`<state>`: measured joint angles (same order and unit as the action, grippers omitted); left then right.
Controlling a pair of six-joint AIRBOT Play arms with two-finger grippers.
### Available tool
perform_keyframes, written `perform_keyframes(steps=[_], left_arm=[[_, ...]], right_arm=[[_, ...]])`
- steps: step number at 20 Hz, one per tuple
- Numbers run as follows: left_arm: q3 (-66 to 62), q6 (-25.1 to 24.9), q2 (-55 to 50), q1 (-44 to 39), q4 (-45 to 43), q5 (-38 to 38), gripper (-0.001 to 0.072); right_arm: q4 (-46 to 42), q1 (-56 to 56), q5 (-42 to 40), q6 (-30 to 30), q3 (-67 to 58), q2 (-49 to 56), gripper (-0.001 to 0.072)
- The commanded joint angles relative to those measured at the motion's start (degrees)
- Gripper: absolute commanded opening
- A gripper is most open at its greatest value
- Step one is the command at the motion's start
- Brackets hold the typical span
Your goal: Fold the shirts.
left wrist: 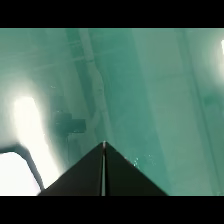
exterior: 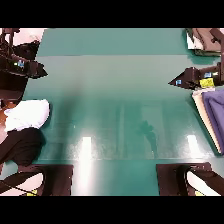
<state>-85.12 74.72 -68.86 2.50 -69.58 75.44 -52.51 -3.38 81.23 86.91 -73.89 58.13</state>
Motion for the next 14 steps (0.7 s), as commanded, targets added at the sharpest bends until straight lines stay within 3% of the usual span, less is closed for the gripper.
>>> perform_keyframes(steps=[1,14], left_arm=[[0.0,0.0,0.0,0.0,0.0,0.0,0.0027],[0.0,0.1,0.0,0.0,0.5,-1.4,0.0027]], right_arm=[[0.0,0.0,0.4,0.0,0.0,0.0,0.0015],[0.0,0.0,0.4,0.0,0.0,0.0,0.0015]])
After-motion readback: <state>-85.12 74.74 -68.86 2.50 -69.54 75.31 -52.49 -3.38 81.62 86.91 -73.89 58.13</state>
